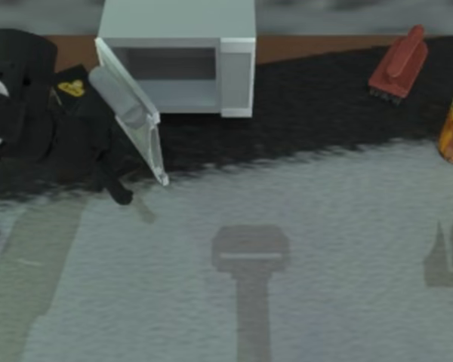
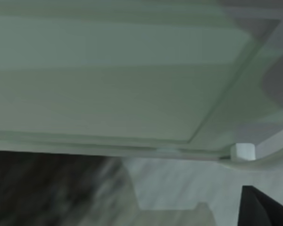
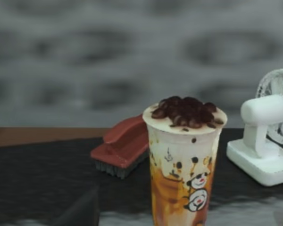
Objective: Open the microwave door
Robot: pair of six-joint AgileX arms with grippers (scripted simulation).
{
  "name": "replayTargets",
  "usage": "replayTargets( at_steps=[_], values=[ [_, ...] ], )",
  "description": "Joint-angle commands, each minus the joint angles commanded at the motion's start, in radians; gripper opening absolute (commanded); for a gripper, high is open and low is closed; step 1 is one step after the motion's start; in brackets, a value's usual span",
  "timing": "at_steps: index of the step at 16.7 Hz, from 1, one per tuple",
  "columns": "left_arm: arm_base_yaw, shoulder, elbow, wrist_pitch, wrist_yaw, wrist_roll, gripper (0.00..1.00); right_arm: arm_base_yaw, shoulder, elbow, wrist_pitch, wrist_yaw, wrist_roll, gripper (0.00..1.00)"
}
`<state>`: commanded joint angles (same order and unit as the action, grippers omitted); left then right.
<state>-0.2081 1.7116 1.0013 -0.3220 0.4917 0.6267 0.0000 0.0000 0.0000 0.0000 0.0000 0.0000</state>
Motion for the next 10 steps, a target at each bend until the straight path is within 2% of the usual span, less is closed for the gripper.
replayTargets(
  at_steps=[5,10],
  values=[
    [0.000,0.000,0.000,0.000,0.000,0.000,0.00,0.000,0.000,0.000,0.000,0.000,0.000,1.00],
    [0.000,0.000,0.000,0.000,0.000,0.000,0.38,0.000,0.000,0.000,0.000,0.000,0.000,1.00]
  ],
)
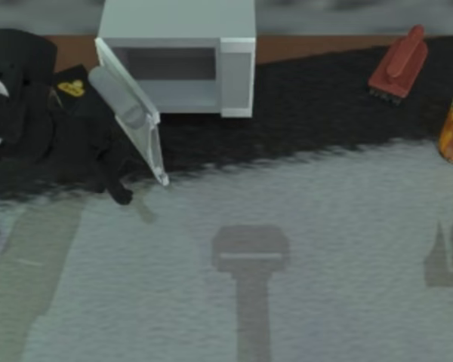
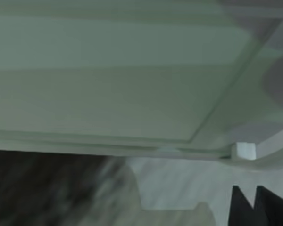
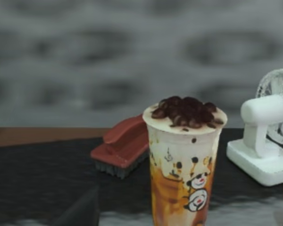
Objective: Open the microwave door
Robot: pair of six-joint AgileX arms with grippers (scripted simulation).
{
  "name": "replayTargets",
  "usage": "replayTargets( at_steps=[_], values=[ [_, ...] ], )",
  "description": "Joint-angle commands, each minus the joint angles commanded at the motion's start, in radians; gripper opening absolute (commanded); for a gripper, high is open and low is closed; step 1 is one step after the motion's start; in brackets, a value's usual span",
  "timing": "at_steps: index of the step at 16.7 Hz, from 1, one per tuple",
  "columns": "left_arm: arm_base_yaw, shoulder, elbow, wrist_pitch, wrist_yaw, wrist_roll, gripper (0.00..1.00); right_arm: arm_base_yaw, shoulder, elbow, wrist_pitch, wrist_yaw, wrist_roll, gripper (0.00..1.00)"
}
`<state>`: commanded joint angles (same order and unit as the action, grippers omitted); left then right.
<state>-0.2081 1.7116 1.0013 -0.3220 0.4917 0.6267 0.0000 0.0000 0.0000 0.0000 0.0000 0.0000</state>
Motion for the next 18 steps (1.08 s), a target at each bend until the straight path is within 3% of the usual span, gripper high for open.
replayTargets(
  at_steps=[8,18],
  values=[
    [0.000,0.000,0.000,0.000,0.000,0.000,0.98,0.000,0.000,0.000,0.000,0.000,0.000,1.00],
    [-0.001,-0.003,-0.001,-0.002,-0.001,0.000,1.00,0.000,0.000,0.000,0.000,0.000,0.000,1.00]
  ],
)
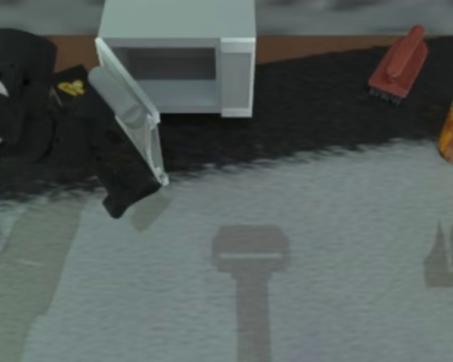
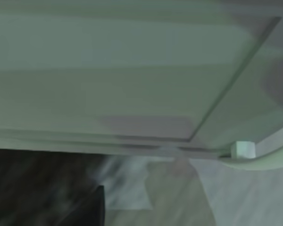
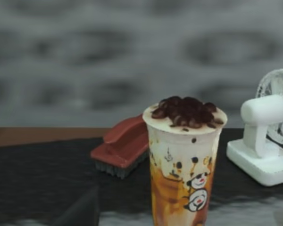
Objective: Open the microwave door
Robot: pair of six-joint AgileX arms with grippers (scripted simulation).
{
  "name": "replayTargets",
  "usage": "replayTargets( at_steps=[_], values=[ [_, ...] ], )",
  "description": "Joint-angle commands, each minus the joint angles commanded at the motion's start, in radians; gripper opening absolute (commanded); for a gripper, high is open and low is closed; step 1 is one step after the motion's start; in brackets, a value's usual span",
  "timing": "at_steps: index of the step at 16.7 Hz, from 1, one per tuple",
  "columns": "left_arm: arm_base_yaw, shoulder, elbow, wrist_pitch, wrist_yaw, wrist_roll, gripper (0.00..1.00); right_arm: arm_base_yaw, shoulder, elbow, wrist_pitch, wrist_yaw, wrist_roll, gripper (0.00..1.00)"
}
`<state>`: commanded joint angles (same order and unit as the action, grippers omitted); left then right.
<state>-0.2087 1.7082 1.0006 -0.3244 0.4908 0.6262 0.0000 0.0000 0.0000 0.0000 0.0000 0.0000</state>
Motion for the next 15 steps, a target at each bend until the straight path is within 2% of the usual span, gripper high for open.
replayTargets(
  at_steps=[8,15],
  values=[
    [-0.012,-0.243,-0.051,-0.174,-0.019,-0.033,1.00,0.000,0.000,0.000,0.000,0.000,0.000,1.00],
    [-0.012,-0.244,-0.039,-0.196,-0.024,-0.045,1.00,0.000,0.000,0.000,0.000,0.000,0.000,1.00]
  ],
)
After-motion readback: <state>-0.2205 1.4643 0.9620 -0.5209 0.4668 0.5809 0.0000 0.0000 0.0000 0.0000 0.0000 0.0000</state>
